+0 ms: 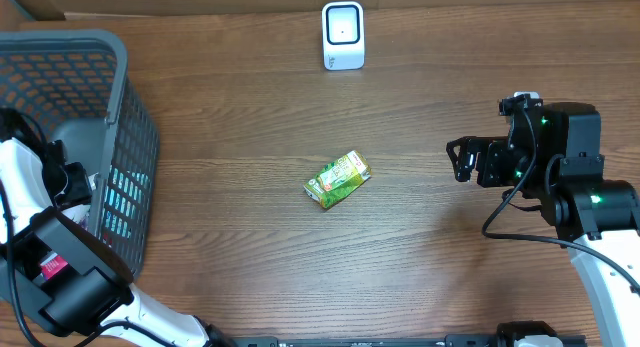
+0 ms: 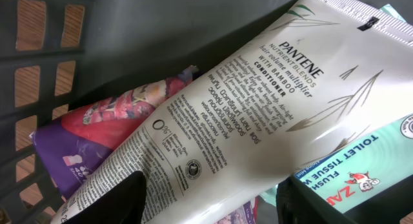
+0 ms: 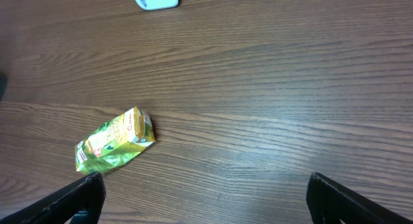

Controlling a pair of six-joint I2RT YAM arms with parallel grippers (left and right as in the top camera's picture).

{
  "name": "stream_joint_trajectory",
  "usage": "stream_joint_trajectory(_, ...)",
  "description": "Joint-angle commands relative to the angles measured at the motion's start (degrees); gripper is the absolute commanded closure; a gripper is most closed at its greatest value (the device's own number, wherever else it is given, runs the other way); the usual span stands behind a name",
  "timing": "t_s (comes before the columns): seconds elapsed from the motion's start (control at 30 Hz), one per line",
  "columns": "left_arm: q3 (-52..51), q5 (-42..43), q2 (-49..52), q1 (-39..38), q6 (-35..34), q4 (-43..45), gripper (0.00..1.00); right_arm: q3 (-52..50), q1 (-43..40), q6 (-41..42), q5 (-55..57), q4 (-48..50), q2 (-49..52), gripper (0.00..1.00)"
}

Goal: Scan the item barcode
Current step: 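Grasp the white conditioner tube in the basket with the left gripper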

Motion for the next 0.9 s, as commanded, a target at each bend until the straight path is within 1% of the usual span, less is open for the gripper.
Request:
stream_joint_trajectory(0.0, -3.58, 1.99, 2.38, 0.26, -3.43, 0.66, 0.41, 1.77, 0.26, -0.39, -0.31, 0.33, -0.07, 0.0)
stream_joint_trajectory(0.13, -7.45, 1.97, 2.38, 0.26, -3.41, 2.62, 0.39, 1.77, 0.26, -0.39, -0.31, 0.33, -0.07, 0.0)
stream_joint_trajectory(0.2, -9.05, 1.97, 2.38, 0.26, -3.41, 3.76, 0.39, 1.77, 0.26, -0.39, -0.31, 0.33, -0.07, 0.0)
stream_joint_trajectory(0.27, -9.77, 1.88, 2.38, 0.26, -3.41, 4.46, 0.47, 1.77, 0.26, -0.39, -0.31, 0.33, -0.07, 0.0)
stream_joint_trajectory(0.43, -8.72, 1.79, 2.36, 0.26, -4.13, 4.79, 0.87, 1.77, 0.26, -0.39, -0.31, 0.33, -0.07, 0.0)
stream_joint_trajectory(0.47, -8.22, 1.79, 2.36, 0.26, -4.98, 4.61, 0.92, 1.77, 0.26, -0.39, -0.31, 0.33, -0.07, 0.0)
stream_joint_trajectory(0.5, -7.74, 1.79, 2.36, 0.26, -5.46, 4.46, 0.96, 1.77, 0.26, -0.39, -0.31, 0.33, -0.07, 0.0)
stream_joint_trajectory(0.67, -2.62, 1.99, 2.36, 0.26, -8.04, 1.4, 0.96, 1.77, 0.26, -0.39, -0.31, 0.33, -0.07, 0.0)
stream_joint_trajectory(0.77, 3.08, 2.03, 2.36, 0.24, -10.88, -2.19, 0.96, 1.77, 0.26, -0.39, -0.31, 0.33, -0.07, 0.0)
stream_joint_trajectory(0.87, 10.21, 3.28, 2.36, 0.22, -12.26, -6.45, 0.96, 1.77, 0.26, -0.39, -0.31, 0.33, -0.07, 0.0)
